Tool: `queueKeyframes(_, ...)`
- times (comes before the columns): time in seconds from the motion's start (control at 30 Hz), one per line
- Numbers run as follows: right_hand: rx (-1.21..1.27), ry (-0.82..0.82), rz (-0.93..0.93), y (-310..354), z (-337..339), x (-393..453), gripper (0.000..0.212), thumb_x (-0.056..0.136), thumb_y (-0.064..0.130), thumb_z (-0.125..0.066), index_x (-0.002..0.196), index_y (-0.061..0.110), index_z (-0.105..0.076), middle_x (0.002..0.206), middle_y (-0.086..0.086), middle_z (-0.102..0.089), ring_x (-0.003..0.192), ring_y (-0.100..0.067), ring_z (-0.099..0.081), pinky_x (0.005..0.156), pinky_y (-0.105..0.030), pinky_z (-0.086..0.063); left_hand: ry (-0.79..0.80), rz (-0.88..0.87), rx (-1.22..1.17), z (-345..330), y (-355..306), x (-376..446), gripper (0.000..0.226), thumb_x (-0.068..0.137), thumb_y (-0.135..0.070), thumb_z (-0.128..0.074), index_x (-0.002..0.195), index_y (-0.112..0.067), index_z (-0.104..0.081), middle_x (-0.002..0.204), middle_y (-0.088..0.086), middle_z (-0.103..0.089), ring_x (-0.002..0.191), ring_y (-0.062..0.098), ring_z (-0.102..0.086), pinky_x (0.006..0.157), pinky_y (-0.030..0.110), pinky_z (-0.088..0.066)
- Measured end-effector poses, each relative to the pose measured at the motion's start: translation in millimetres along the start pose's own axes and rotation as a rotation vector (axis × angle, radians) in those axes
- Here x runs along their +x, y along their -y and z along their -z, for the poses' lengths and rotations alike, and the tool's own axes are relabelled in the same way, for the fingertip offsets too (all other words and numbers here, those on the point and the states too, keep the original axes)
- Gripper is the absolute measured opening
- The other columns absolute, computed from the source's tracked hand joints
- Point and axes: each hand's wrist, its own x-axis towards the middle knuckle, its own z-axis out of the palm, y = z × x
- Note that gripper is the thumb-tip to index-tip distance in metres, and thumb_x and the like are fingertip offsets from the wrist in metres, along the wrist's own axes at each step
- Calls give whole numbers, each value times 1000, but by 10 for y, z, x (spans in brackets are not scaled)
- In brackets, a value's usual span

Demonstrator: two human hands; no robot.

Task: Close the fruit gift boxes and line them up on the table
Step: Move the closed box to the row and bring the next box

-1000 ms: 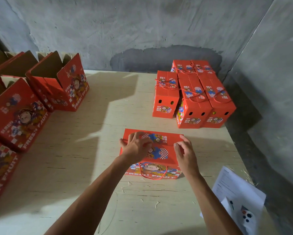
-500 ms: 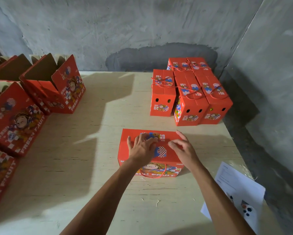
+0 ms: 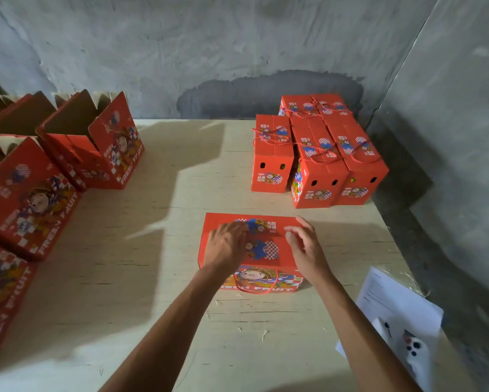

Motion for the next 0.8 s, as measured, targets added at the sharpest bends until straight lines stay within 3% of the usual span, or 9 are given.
queueKeyframes(0.07,6,-17,-11,-29,-23,-5,25,107,38,-46,119,27,-65,155,17,-33,132,19,-35,94,-9,-34,-89,118,26,84,154,-11,33,104,-38,-48,126,-24,-67,136,-3,-62,126,28,-52,105,41,-33)
queueKeyframes(0.13,36,-55,-26,-56,-58,-5,26,107,34,-49,127,22,-61,152,16,-34,129,24,-33,94,-7,-36,-100,311,-72,118,289,-47,51,99,-57,-52,139,-25,-55,145,2,-50,134,30,-43,113,49,-32)
queueKeyframes(0.2,92,-87,-69,-54,-73,-18,38,105,36,-53,138,18,-51,148,13,-36,126,27,-33,91,0,-38,-15,545,-441,124,361,-65,81,87,-64,-69,147,-18,-41,149,11,-46,133,31,-48,111,54,-42)
queueKeyframes(0.23,129,-89,-117,-48,-76,-37,45,104,42,-55,143,21,-45,145,12,-41,121,26,-40,86,0,-42,-3,632,-652,120,384,-74,86,80,-65,-75,142,-14,-42,143,14,-53,125,30,-58,105,53,-50)
queueKeyframes(0.33,203,-104,-266,-15,-85,-92,53,101,58,-52,144,31,-38,122,14,-61,97,8,-64,67,-12,-53,-44,633,-933,114,399,-117,63,76,-62,-74,118,-18,-63,113,9,-75,97,23,-74,82,40,-62)
queueKeyframes(0.47,178,-127,-307,-23,-105,-66,43,102,63,-41,125,27,-52,93,4,-69,74,-13,-71,55,-22,-52,-138,578,-1018,36,410,-177,22,90,-48,-74,103,-30,-72,100,0,-78,96,22,-75,76,35,-62)
queueKeyframes(0.53,162,-134,-283,-19,-115,-55,38,104,60,-41,118,29,-55,87,7,-69,67,-5,-69,50,-17,-49,-158,606,-1084,42,404,-164,13,93,-39,-74,102,-30,-74,97,-1,-79,93,20,-76,70,30,-61)
queueKeyframes(0.63,118,-188,-268,3,-119,-53,32,104,58,-44,116,32,-57,90,14,-69,72,10,-65,50,-6,-44,-171,635,-1106,49,400,-156,15,91,-37,-76,104,-30,-76,96,-2,-80,89,15,-76,65,24,-59)
queueKeyframes(0.8,126,-210,-262,10,-146,-49,37,104,54,-46,122,25,-60,93,16,-68,75,13,-64,50,-6,-44,-192,652,-1098,63,356,-182,14,90,-37,-77,103,-32,-76,94,-5,-80,85,11,-76,62,22,-58)
